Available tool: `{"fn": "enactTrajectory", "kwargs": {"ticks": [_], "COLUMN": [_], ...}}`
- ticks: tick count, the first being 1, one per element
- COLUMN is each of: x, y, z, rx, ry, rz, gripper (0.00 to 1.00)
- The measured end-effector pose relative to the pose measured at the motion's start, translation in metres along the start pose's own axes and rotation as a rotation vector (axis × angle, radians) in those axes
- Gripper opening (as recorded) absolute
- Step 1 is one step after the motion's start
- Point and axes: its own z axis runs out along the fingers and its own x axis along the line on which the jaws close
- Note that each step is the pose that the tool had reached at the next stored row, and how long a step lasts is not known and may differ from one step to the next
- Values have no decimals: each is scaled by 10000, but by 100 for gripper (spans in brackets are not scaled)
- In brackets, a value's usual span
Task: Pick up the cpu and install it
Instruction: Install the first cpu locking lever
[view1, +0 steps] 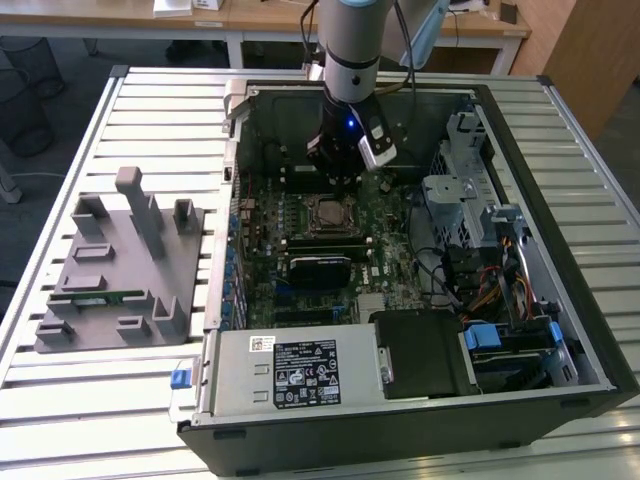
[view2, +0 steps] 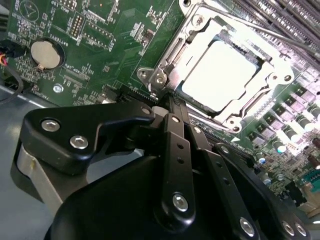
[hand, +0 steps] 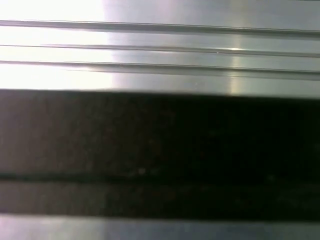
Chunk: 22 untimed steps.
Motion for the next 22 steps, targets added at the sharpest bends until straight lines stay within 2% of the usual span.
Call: {"fn": "enactTrajectory", "kwargs": {"ticks": [3,6,8,11,14,20,22], "x": [0,-1,1,2,-2,-2,-2], "y": [0,1,-2,2,12,15,16], "z": [27,42,37,36,26,-111,-125], "rx": [56,59,-5,-224,-367,-348,-348], "ry": [2,0,4,22,20,57,63], "rz": [0,-1,-1,0,3,4,4], "gripper": [11,11,11,11,11,11,11]}}
